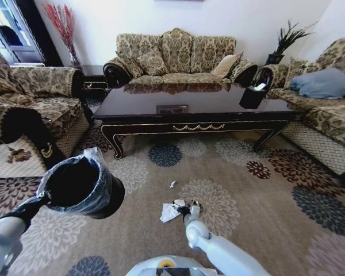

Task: Move to the front of the table and pick up the trash from the floor, then place it into the trash bin.

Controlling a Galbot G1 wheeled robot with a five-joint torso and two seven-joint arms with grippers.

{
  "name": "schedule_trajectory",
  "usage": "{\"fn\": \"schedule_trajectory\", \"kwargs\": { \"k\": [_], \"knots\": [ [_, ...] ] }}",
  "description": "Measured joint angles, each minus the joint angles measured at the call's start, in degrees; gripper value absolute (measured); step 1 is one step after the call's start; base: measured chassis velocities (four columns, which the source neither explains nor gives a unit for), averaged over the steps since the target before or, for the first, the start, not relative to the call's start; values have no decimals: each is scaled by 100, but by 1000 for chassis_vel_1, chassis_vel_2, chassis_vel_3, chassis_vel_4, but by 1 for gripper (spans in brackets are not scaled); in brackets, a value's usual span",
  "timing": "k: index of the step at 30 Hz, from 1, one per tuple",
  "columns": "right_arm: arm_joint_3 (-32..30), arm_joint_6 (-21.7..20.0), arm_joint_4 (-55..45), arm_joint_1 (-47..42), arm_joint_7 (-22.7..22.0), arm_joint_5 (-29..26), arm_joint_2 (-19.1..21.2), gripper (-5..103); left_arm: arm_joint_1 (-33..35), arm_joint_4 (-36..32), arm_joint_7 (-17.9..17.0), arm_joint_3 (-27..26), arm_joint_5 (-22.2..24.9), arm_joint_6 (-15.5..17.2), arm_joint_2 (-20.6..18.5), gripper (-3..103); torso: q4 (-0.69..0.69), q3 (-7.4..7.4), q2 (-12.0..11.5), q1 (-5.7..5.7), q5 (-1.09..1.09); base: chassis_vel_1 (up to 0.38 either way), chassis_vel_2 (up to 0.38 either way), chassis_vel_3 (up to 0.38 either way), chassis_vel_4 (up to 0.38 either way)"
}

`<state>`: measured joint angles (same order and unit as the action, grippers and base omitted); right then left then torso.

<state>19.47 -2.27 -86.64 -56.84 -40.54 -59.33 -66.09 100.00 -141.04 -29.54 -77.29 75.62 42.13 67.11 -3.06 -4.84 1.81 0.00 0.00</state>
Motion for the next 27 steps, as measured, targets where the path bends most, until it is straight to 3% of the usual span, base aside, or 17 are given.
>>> {"fn": "schedule_trajectory", "kwargs": {
  "k": [11,25,27],
  "knots": [
    [-437,22,866,39,55,86,-761,100,-57,104,9,14,7,0,-79,5,0,0,0,0,-1,0,0,0,0],
    [-531,-9,1527,-22,261,500,-955,101,-59,119,24,27,27,0,-102,5,0,0,0,0,0,0,0,0,0],
    [-529,-8,1551,-28,284,536,-954,97,-58,118,24,28,27,0,-99,5,0,1,0,0,-1,0,0,0,0]
  ]
}}
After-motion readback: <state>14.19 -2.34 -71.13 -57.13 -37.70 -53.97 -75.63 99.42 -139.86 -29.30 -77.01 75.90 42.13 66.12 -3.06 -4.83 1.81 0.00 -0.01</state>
